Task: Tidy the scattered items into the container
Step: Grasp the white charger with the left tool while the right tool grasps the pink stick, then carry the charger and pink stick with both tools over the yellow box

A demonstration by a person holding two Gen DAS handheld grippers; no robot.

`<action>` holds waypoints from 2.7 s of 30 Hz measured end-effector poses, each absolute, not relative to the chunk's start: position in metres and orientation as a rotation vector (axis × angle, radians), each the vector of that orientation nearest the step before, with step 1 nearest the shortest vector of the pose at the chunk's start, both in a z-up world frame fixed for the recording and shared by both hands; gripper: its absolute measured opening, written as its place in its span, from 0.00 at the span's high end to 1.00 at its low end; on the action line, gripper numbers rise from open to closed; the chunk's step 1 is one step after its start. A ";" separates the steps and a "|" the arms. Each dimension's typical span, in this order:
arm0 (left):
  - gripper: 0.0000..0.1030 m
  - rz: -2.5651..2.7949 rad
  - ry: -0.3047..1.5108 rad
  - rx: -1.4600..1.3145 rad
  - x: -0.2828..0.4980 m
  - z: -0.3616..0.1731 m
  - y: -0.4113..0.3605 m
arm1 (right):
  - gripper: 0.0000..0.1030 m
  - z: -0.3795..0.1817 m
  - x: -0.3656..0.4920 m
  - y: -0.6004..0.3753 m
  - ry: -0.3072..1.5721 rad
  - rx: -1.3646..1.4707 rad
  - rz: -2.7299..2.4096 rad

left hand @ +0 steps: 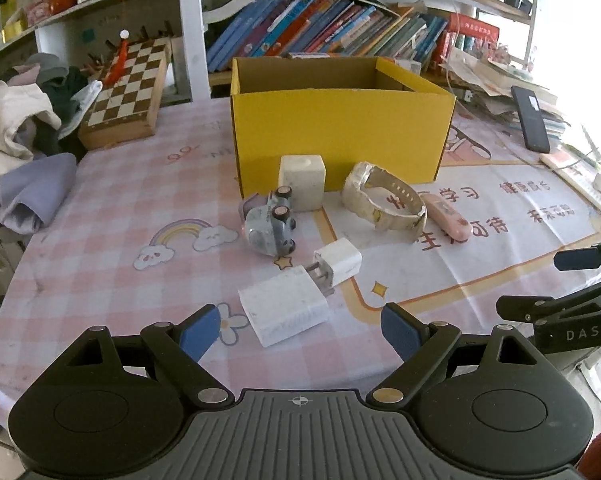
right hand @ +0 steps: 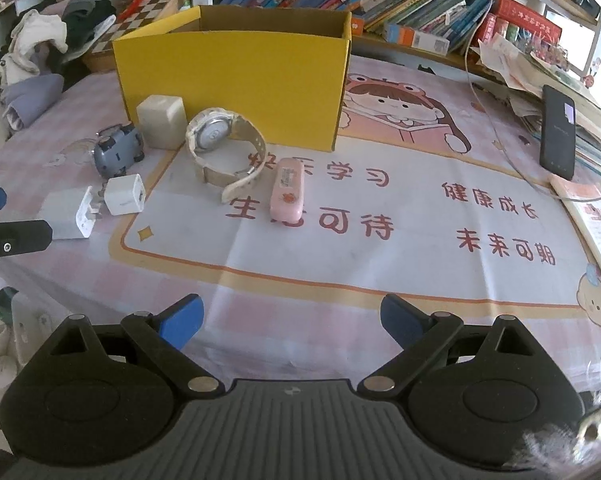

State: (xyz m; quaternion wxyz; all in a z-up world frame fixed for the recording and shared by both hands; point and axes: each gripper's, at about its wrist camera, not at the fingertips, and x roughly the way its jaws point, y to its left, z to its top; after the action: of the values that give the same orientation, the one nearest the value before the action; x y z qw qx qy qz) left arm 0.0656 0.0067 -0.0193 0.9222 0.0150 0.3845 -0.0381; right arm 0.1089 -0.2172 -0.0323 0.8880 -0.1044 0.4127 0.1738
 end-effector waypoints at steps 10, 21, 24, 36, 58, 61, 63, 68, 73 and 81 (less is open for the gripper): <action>0.13 -0.076 0.805 0.052 0.078 -0.023 0.009 | 0.10 -0.029 0.124 -0.211 0.845 -0.218 0.381; 0.16 -0.100 0.854 0.046 0.094 -0.037 0.013 | 0.19 -0.035 0.135 -0.196 0.869 -0.269 0.421; 0.16 -0.105 0.857 0.059 0.098 -0.038 0.011 | 0.21 -0.036 0.140 -0.195 0.876 -0.272 0.421; 0.38 -0.090 0.897 0.027 0.114 -0.047 0.019 | 0.32 -0.037 0.172 -0.191 0.882 -0.244 0.415; 0.48 -0.022 0.894 -0.064 0.105 -0.041 0.038 | 0.78 -0.047 0.213 -0.187 0.918 -0.191 0.447; 0.48 -0.020 0.877 -0.072 0.104 -0.036 0.039 | 0.78 -0.044 0.209 -0.192 0.921 -0.166 0.452; 0.48 -0.024 0.870 -0.074 0.102 -0.034 0.038 | 0.78 -0.039 0.206 -0.195 0.915 -0.148 0.455; 0.48 -0.039 0.849 -0.072 0.099 -0.028 0.035 | 0.78 -0.030 0.198 -0.204 0.907 -0.108 0.454; 0.48 -0.053 0.816 -0.073 0.095 -0.018 0.033 | 0.78 -0.021 0.188 -0.210 0.890 -0.093 0.442; 0.48 -0.080 0.736 -0.054 0.091 0.004 0.029 | 0.78 0.005 0.172 -0.212 0.817 -0.083 0.460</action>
State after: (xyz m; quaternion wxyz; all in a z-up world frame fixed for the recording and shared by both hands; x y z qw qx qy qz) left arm 0.0914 0.0293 0.0043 0.9319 -0.0264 0.3595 -0.0390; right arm 0.1722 -0.2124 0.0054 0.8914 -0.0399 0.3934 0.2217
